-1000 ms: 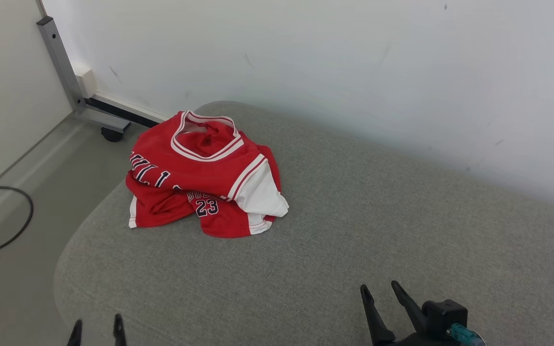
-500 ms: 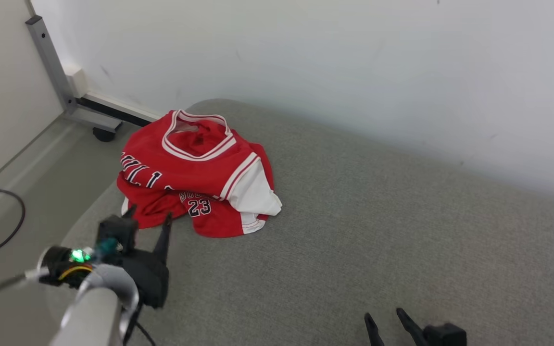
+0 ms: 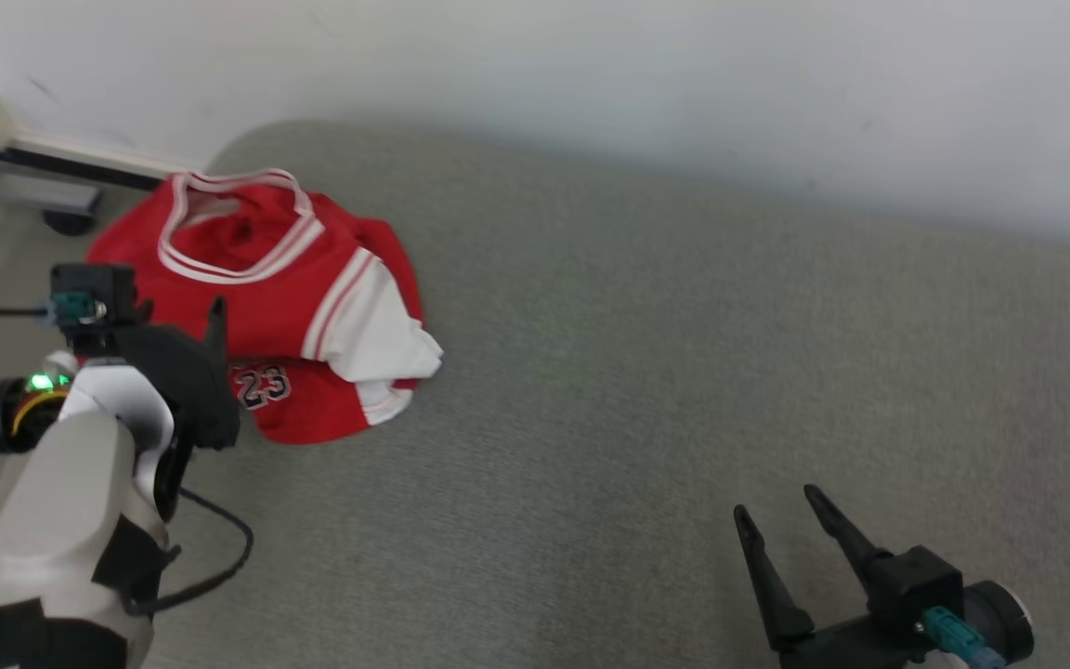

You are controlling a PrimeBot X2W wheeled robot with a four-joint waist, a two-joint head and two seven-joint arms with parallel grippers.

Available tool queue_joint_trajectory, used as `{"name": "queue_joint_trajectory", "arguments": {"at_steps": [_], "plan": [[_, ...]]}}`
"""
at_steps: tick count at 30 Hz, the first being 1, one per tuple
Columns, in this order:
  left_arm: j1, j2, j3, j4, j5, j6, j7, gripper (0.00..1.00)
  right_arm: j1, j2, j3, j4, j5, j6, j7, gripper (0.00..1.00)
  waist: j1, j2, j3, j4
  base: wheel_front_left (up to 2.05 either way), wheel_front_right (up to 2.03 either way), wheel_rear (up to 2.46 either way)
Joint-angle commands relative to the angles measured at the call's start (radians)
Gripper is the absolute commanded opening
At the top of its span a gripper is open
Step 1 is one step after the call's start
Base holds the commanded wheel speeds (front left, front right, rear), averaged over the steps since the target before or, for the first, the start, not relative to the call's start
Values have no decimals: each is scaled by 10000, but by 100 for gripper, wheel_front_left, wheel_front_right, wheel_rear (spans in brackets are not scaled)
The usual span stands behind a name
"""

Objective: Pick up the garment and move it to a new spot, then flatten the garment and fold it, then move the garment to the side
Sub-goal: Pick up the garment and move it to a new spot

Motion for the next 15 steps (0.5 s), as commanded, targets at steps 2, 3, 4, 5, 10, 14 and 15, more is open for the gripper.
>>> {"name": "queue_joint_trajectory", "arguments": {"at_steps": [2, 3, 4, 5, 10, 14, 15], "plan": [[-450, 2, 12, 226, -32, 51, 166, 100, 64, -148, -64, -591, -62, 33, 228, 100, 0, 0, 1964, -1497, 0, 0, 0], [-597, 10, 67, 316, -102, 81, 211, 100, 72, -186, -112, -835, -71, 33, 315, 100, 0, 0, 2141, -1534, 0, 0, 0], [-743, 24, 80, 419, -124, 97, 305, 100, 88, -199, -159, -1051, -64, 33, 385, 100, 0, 0, 2311, -1570, 0, 0, 0], [-824, -46, 98, 543, -184, 160, 353, 100, 130, -191, -239, -1210, -66, 33, 434, 100, 0, 0, 2453, -1596, 0, 0, 0], [-1051, -133, 137, 1108, -360, 329, 660, 100, 273, -188, -346, -1610, -39, 34, 575, 100, 0, 0, 2746, -1692, 0, 0, 0], [-1137, -39, 213, 1491, -426, 647, 687, 79, 258, -117, -346, -1635, -10, 34, 569, 100, 0, 0, 2722, -1767, 0, 0, 0], [-1145, 11, 217, 1567, -438, 671, 691, 46, 234, -98, -331, -1613, 11, 34, 554, 100, 0, 0, 2696, -1783, 0, 0, 0]]}}
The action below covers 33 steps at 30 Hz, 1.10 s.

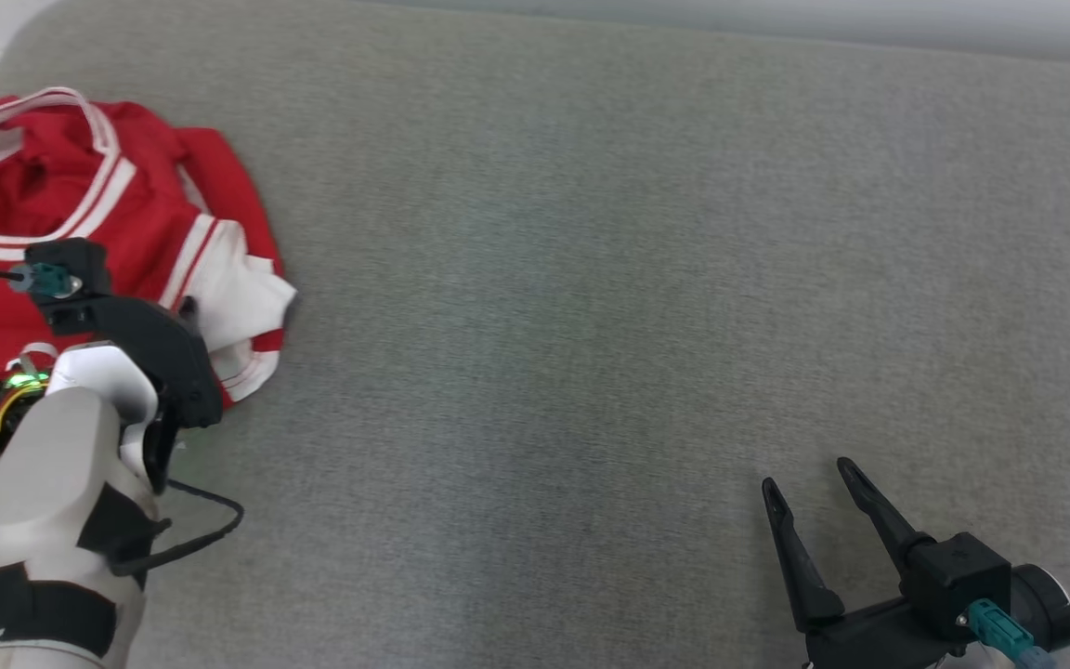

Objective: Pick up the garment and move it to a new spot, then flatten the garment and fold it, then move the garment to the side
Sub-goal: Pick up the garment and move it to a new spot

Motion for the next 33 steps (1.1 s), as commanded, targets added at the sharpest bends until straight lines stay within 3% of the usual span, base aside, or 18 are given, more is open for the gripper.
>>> {"name": "queue_joint_trajectory", "arguments": {"at_steps": [1, 2, 3, 13, 17, 22, 26, 33], "plan": [[-72, 65, 14, 49, -80, 8, -34, 46, -63, 40, 14, -3, 42, 34, -38, 100, -3, -2, 286, -350, 0, 0, 0], [-86, 114, -26, 99, -40, 27, -78, 15, -84, 57, 30, 36, 66, 34, -64, 100, -3, -2, 241, -360, 0, 0, 0], [-104, 128, -62, 142, -10, 14, -85, 0, -102, 80, 42, 89, 86, 34, -66, 100, -3, -2, 186, -366, 0, 0, 0], [-417, 849, -369, -114, 206, -237, -738, 0, -277, 380, 332, 1077, 543, 34, -578, 100, -3, -2, -1285, -238, 0, 0, 0], [-829, 1299, -573, -709, 363, -401, -948, 0, -303, 515, 411, 1789, 858, 34, -1011, 100, -3, -2, -2259, -232, 0, 0, 0], [-1274, 1328, -1005, -1832, 244, -617, -1088, 0, -223, 563, 420, 2730, 1572, 34, -1659, 100, -3, -2, -3543, -470, 0, 0, 0], [-1473, 871, -1308, -3108, -289, -680, -1269, 0, -359, 566, 417, 3197, 1900, 34, -1987, 100, -3, -2, -4085, -909, 0, 0, 0], [-860, 57, -1589, -5278, -1434, -647, -1635, 0, -487, 562, 327, 3528, 1811, 34, -2033, 100, -3, -2, -4617, -2251, 0, 0, 0]]}}
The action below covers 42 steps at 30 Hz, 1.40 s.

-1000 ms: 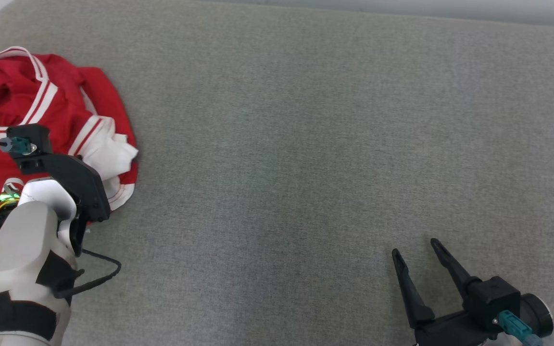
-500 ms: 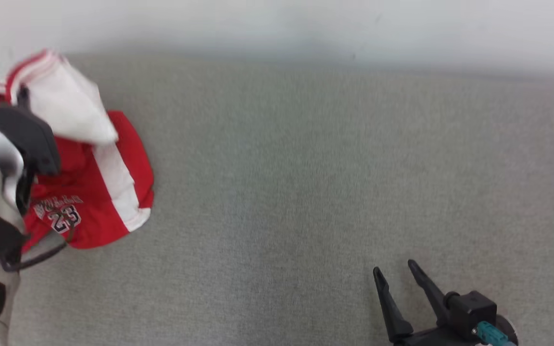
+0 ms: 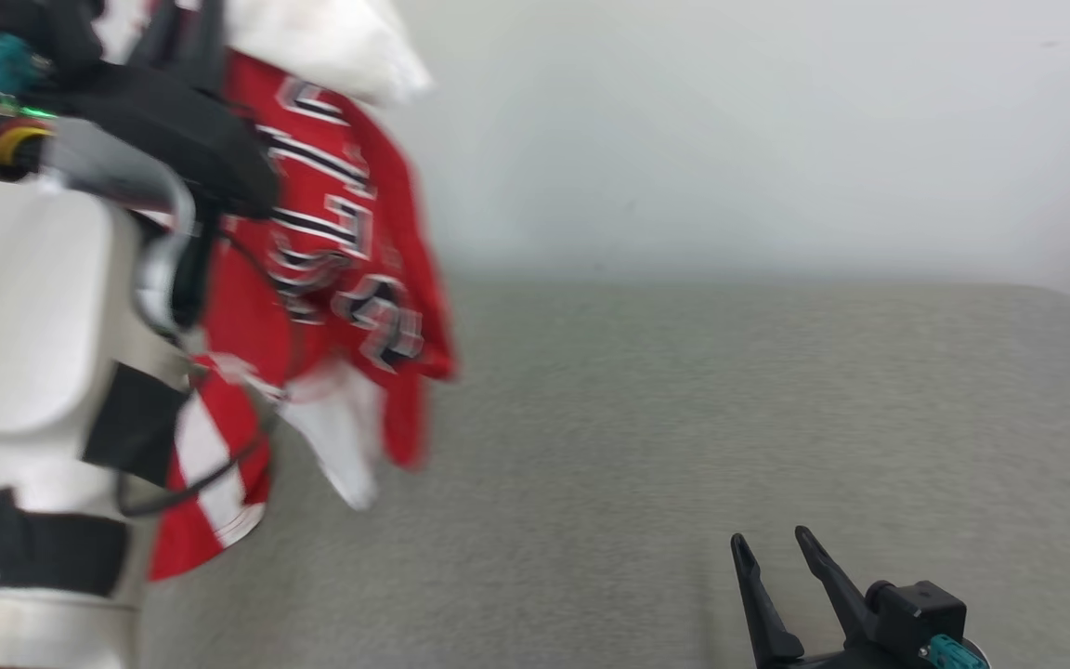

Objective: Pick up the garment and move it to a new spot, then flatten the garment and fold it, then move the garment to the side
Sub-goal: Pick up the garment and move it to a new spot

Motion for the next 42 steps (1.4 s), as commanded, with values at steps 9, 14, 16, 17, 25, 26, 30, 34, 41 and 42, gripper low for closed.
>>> {"name": "queue_joint_trajectory", "arguments": {"at_steps": [9, 14, 16, 17, 25, 26, 30, 34, 41, 42], "plan": [[1936, -1514, -435, -2026, -632, 667, -292, 0, -134, 5, -192, -348, -303, 34, 360, 100, 4, 2, -299, -3268, 0, 0, 0], [2548, -1620, -838, -2047, -495, 801, -330, 0, -170, 8, -145, -466, -243, 34, 433, 100, 4, 2, 104, -3843, 0, 0, 0], [2789, -1652, -974, -1916, -433, 870, -432, 0, -224, 11, -80, -476, -184, 34, 441, 100, 4, 2, 296, -4049, 0, 0, 0], [2918, -1679, -1023, -1817, -458, 858, -478, 0, -242, 10, -45, -488, -163, 34, 431, 100, 4, 2, 385, -4117, 0, 0, 0], [4326, -1841, -1839, 175, -304, 1019, -931, 18, -360, 10, -13, -483, -152, 34, 452, 100, 4, 2, 871, -4083, 0, 0, 0], [4464, -1853, -1910, 495, -259, 1048, -1009, 100, -364, 9, 18, -477, -136, 34, 459, 100, 4, 2, 869, -4017, 0, 0, 0], [4952, -1892, -2125, 1478, -480, 843, -1360, 100, -348, 10, 85, -415, -117, 34, 477, 100, 4, 2, 744, -3670, 0, 0, 0], [5350, -1912, -2146, 1553, -686, 538, -2155, 100, -215, 7, -96, -416, -171, 34, 481, 100, 4, 2, 486, -3165, 0, 0, 0], [6704, -1585, -1301, -580, -405, 553, -2512, 100, 107, 9, -660, -505, -268, 34, 515, 100, 4, 2, -41, -2197, 0, 0, 0], [7099, -1521, -1114, -1085, -274, 586, -2514, 100, 150, 10, -730, -515, -271, 34, 518, 100, 4, 2, -95, -2081, 0, 0, 0]]}}
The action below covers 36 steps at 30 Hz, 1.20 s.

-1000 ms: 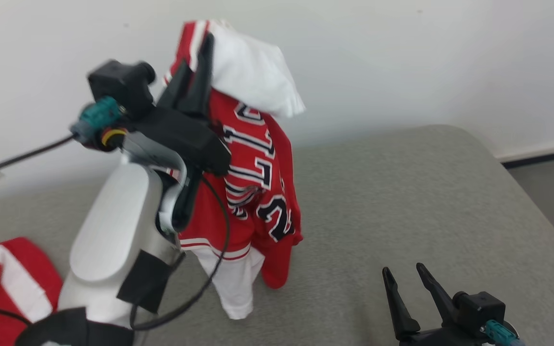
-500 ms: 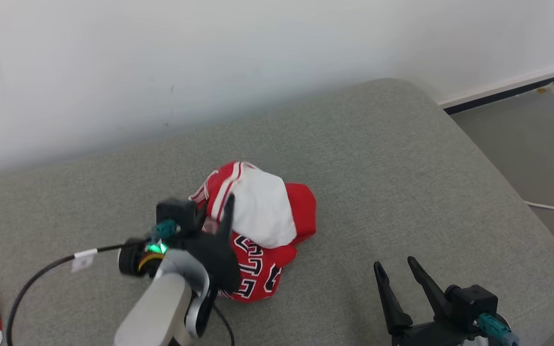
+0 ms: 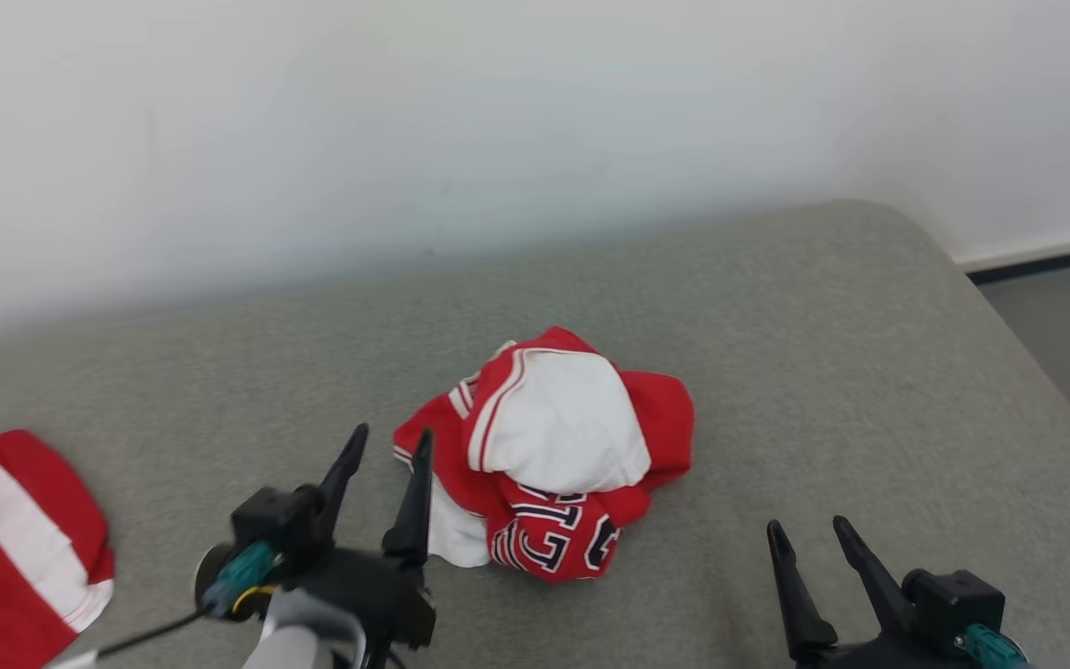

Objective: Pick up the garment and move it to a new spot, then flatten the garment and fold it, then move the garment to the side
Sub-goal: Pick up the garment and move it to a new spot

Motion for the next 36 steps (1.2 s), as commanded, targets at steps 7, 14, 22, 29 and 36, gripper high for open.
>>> {"name": "queue_joint_trajectory", "arguments": {"at_steps": [7, 14, 22, 29, 36], "plan": [[2795, 159, 1546, -2959, 895, 55, -30, 100, 417, 9, -466, -62, -154, 34, -182, 100, -1, 0, -754, 1296, 0, 0, 0], [4243, 129, 2425, -3885, 1927, 156, -31, 100, 719, 9, -753, 92, -403, 34, -621, 100, -1, 0, -999, 1692, 0, 0, 0], [5489, 208, 3388, -3399, 2733, 102, -32, 100, 1126, 8, -852, 473, -516, 34, -907, 100, -1, 0, -1230, 1721, 0, 0, 0], [5807, 67, 3740, -2963, 2874, -90, -33, 100, 1243, 8, -878, 956, -440, 34, -635, 100, -1, 0, -1300, 1720, 0, 0, 0], [5708, -1, 3739, -2428, 2807, -236, -33, 100, 1143, 8, -729, 1068, -333, 34, -501, 100, -1, 0, -1252, 1681, 0, 0, 0]]}}
